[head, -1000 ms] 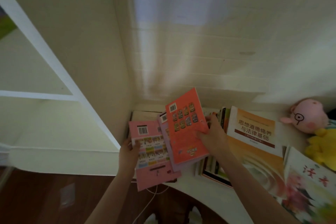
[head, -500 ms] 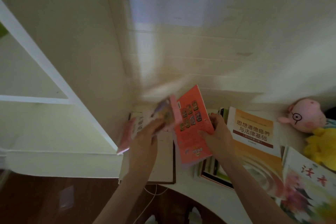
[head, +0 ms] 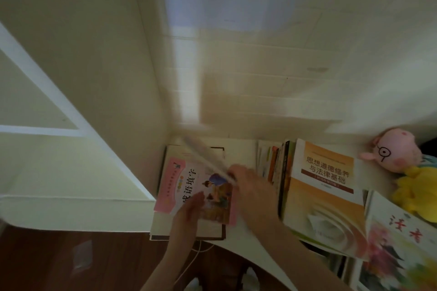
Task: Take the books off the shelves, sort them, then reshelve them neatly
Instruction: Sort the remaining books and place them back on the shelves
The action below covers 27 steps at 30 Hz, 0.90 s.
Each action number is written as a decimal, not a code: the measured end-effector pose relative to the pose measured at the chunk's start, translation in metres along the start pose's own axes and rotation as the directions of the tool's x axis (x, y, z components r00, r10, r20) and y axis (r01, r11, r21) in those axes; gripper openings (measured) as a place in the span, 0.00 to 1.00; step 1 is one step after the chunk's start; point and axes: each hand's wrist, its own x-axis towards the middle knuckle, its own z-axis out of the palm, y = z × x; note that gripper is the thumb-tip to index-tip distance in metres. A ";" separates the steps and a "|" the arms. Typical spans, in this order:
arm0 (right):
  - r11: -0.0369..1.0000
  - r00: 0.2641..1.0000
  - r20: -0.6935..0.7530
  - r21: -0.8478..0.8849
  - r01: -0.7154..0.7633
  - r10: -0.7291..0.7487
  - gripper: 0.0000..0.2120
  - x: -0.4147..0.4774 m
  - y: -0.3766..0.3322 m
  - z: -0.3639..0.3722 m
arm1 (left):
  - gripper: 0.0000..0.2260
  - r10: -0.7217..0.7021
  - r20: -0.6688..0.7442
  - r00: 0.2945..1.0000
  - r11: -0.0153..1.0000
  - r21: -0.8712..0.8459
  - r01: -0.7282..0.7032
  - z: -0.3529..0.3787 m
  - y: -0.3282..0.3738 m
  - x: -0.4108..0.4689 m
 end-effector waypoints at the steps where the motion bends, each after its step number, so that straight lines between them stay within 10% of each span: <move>1: 0.997 0.994 0.076 -0.035 0.075 -0.072 0.19 -0.009 -0.007 0.010 | 0.10 -0.131 -0.022 0.991 0.962 -0.243 0.121 0.000 0.008 0.001; 8: 0.957 0.878 0.383 0.067 0.283 -0.286 0.33 -0.045 -0.013 0.022 | 0.11 -0.423 0.022 0.906 0.716 -0.605 0.349 -0.024 -0.015 0.005; 13: 0.979 0.804 0.589 0.198 -0.042 -0.085 0.09 -0.014 -0.004 -0.022 | 0.19 -0.412 0.107 0.905 0.716 -0.576 0.394 -0.045 -0.001 0.013; 19: 0.884 0.745 0.667 0.345 -0.314 0.004 0.09 0.025 0.025 -0.069 | 0.20 -0.376 0.117 0.919 0.847 -0.358 0.392 -0.046 0.011 0.021; 27: 0.885 0.894 0.334 0.253 -0.390 0.299 0.04 0.032 0.022 -0.043 | 0.10 -0.389 0.084 0.917 0.863 -0.316 0.395 -0.039 0.022 0.035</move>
